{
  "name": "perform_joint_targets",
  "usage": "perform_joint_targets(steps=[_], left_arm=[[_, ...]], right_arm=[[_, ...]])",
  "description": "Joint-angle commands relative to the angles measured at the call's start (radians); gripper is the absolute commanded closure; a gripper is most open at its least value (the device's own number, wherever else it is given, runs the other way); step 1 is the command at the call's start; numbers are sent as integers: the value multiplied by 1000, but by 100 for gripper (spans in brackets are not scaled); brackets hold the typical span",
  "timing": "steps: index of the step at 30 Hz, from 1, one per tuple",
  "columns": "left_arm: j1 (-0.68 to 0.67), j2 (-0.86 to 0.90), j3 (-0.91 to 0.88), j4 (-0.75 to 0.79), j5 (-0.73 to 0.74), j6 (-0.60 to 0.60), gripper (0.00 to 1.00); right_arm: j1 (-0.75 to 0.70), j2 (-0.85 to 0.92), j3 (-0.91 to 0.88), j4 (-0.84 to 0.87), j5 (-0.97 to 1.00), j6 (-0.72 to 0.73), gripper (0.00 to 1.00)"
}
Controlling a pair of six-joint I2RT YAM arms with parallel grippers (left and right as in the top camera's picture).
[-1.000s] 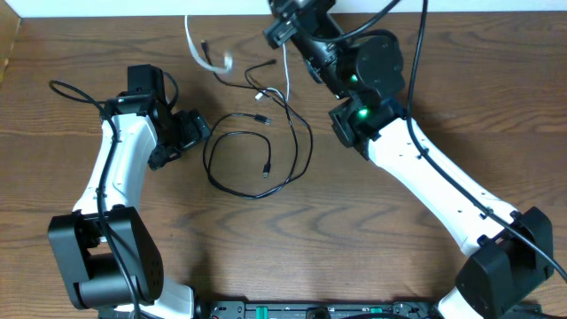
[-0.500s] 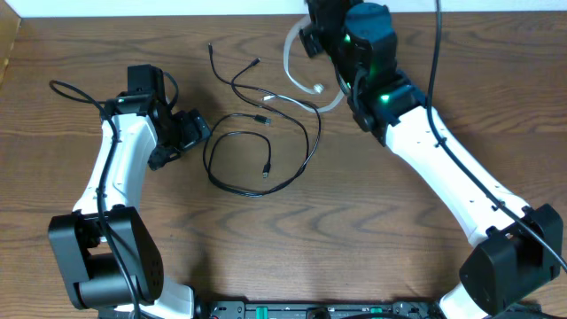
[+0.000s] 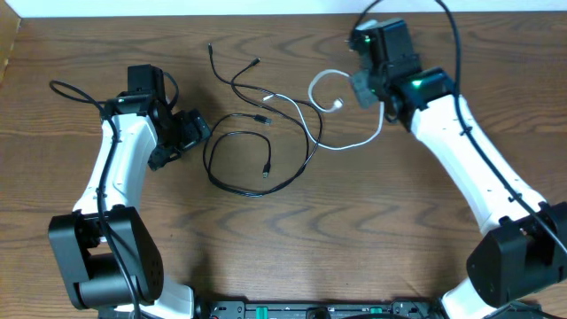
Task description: Untangle cables
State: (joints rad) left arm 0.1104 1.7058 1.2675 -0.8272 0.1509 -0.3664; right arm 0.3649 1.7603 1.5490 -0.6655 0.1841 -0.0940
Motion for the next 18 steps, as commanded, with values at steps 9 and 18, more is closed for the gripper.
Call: perform_joint_targets(steps=[9, 18], left_arm=[[4, 6, -5, -2, -13, 2, 2], [4, 6, -5, -2, -13, 2, 2]], right_arm=[[-50, -7, -47, -31, -149, 64, 99], [-50, -7, -85, -3, -149, 64, 99]])
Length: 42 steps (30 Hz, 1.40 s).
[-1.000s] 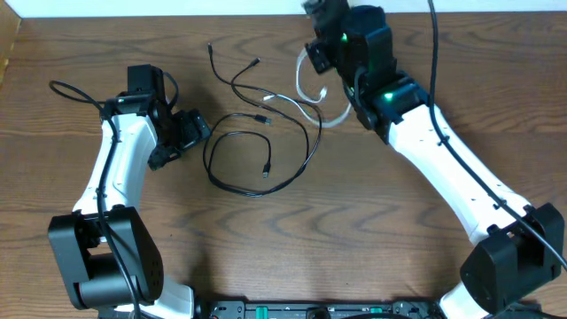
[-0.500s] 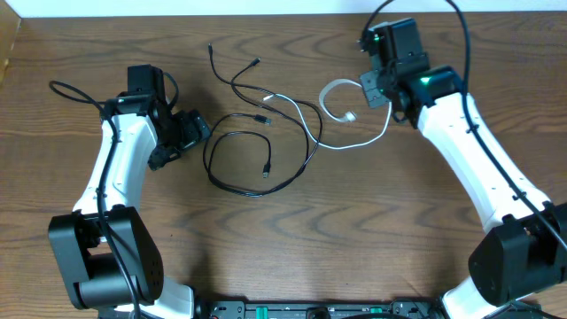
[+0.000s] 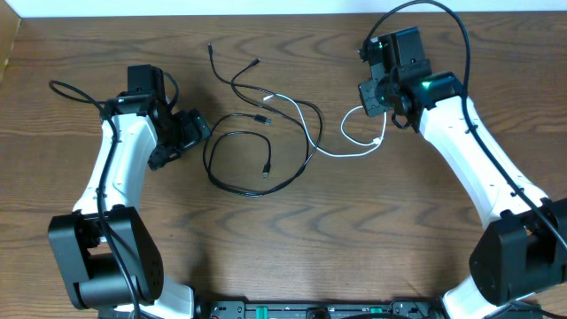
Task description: Untangle cables
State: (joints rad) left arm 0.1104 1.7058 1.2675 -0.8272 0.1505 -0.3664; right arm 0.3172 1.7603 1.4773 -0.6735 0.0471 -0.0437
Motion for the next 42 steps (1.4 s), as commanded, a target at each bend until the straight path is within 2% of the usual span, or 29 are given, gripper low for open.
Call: perform_joint_targets(steps=[1, 7, 12, 18, 22, 24, 25, 26, 28, 31, 38, 42], left_arm=[[4, 6, -5, -2, -13, 2, 2], [4, 6, -5, -2, -13, 2, 2], [4, 6, -5, -2, -13, 2, 2], [4, 6, -5, -2, -13, 2, 2], [4, 6, -5, -2, -13, 2, 2], [4, 6, -5, -2, -13, 2, 2], [4, 6, -5, -2, -13, 2, 2], [4, 6, -5, -2, -13, 2, 2], [4, 6, -5, -2, -13, 2, 2], [4, 6, -5, -2, -13, 2, 2], [4, 6, -5, -2, -13, 2, 2], [4, 6, -5, -2, -13, 2, 2]], right_arm=[[-2, -7, -14, 4, -13, 13, 99], [-2, -7, -48, -13, 4, 1, 99], [-5, -7, -161, -7, 102, -26, 99], [-24, -7, -338, 124, 235, -91, 98], [-51, -7, -438, 246, 283, -148, 81], [-63, -7, -467, 289, 283, -148, 79], [-66, -7, -475, 303, 283, -148, 72], [-68, -7, -481, 317, 283, -148, 57], [-70, -7, -484, 340, 283, -148, 36], [-68, -7, -483, 397, 284, -148, 20], [-41, -23, -403, 475, 272, -148, 13], [-16, -27, -345, 484, 175, -134, 11]])
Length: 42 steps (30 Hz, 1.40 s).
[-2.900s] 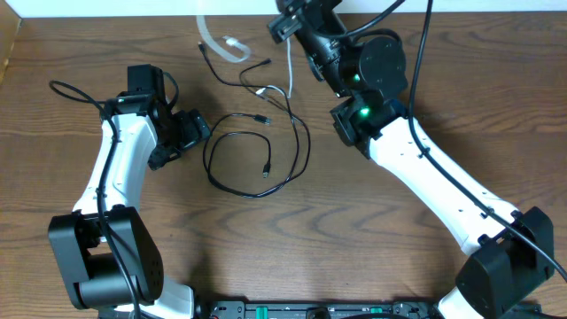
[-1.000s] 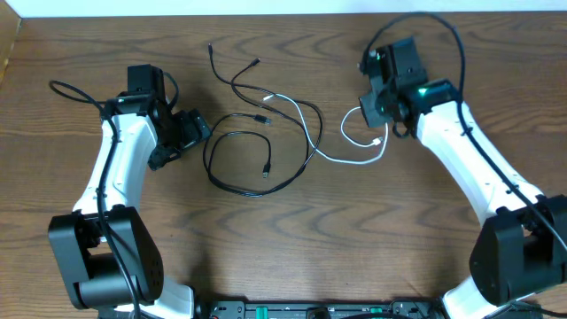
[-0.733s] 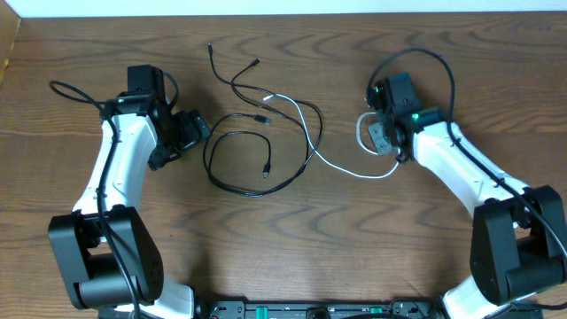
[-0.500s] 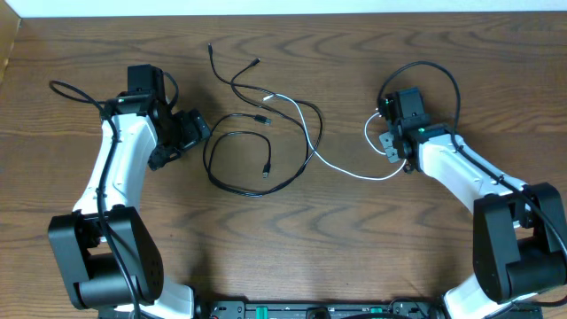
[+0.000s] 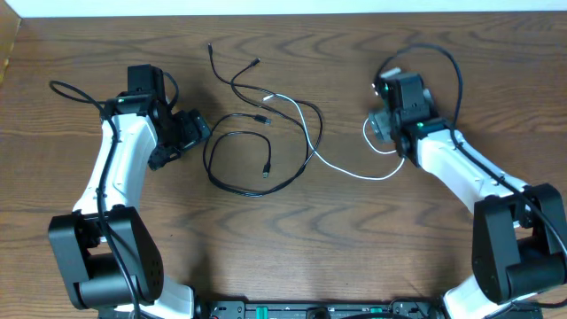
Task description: Untangle cables
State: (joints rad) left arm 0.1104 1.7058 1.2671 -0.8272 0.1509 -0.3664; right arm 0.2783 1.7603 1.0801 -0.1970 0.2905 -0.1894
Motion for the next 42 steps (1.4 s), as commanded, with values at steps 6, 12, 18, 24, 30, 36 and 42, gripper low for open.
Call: perform_joint_targets(steps=[6, 12, 18, 24, 30, 36, 42], left_arm=[[4, 6, -5, -2, -13, 2, 2], [4, 6, -5, -2, -13, 2, 2], [4, 6, -5, -2, -13, 2, 2], [4, 6, -5, -2, -13, 2, 2], [4, 6, -5, -2, -13, 2, 2], [4, 6, -5, -2, -13, 2, 2], [4, 6, -5, -2, -13, 2, 2]], right_arm=[[28, -22, 58, 44, -208, 154, 9], [31, -5, 53, 45, -328, 330, 48], [44, 44, 51, 49, -336, 428, 99], [53, 134, 51, 109, -495, 538, 82], [84, 238, 51, 228, -700, 556, 78], [113, 271, 51, 350, -812, 563, 73], [133, 271, 51, 483, -883, 562, 72]])
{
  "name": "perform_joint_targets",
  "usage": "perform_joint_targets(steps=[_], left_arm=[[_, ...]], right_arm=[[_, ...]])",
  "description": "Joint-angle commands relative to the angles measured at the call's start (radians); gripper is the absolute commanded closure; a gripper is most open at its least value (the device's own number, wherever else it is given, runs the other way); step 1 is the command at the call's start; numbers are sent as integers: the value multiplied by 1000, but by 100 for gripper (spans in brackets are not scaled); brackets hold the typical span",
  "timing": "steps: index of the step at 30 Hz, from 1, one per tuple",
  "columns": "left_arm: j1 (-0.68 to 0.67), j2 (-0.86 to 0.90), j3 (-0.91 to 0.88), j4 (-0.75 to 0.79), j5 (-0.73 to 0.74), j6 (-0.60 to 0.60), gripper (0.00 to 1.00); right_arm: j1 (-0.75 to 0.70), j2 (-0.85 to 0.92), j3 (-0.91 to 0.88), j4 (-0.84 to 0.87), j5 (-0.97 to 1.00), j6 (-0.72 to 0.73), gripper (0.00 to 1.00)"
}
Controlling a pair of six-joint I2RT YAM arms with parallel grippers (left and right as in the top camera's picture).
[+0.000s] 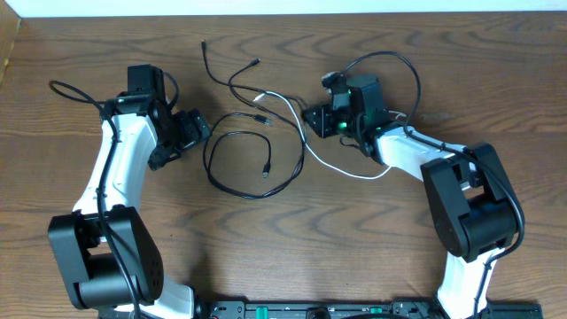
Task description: Untangle cables
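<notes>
A white cable [350,171] runs from the tangle [266,97] across the table and slips under my right arm. A thick black cable [232,182] lies in a loop, and thin black cables [232,81] cross the white one near its left end. My right gripper [312,117] points left just right of the tangle, above the white cable; its fingers look apart with nothing between them. Left of the black loop, and clear of it, my left gripper [195,128] rests; the state of its fingers cannot be read.
The wooden table [283,248] carries only the cables and both arms. A black lead [66,89] trails from the left arm at the far left. The table's back edge [283,12] meets a white wall.
My right gripper was at the right with a small white loop beside it. It is now further left at the edge of the tangle, and the white cable lies behind it on the table.
My right gripper was at the back right by the white cable's curled end. It then stood lower and nearer the front with that end beside it, and the cable lay stretched rightward. Now it is back at the tangle. The left arm has stayed put.
</notes>
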State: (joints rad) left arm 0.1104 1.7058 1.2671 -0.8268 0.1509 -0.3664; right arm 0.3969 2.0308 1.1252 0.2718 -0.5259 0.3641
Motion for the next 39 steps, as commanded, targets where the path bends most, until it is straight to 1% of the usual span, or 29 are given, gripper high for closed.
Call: perform_joint_targets(steps=[1, 5, 9, 13, 15, 24, 30, 39], left_arm=[[4, 6, -5, -2, -13, 2, 2], [4, 6, -5, -3, -13, 2, 2], [4, 6, -5, -3, -13, 2, 2], [4, 6, -5, -3, -13, 2, 2], [4, 6, -5, -2, -13, 2, 2], [4, 6, -5, -3, -13, 2, 2], [4, 6, -5, -2, -13, 2, 2], [4, 6, -5, -3, -13, 2, 2]], right_arm=[[18, 0, 6, 16, -53, 0, 72], [45, 1, 6, -21, 42, -67, 69], [85, 1, 6, -18, 58, -127, 66], [124, 9, 6, -23, 170, -164, 59], [137, 26, 6, -22, 217, -164, 50], [132, 53, 6, -58, 257, -163, 49], [111, 53, 6, -127, 300, -163, 46], [111, 53, 6, -128, 309, -164, 44]])
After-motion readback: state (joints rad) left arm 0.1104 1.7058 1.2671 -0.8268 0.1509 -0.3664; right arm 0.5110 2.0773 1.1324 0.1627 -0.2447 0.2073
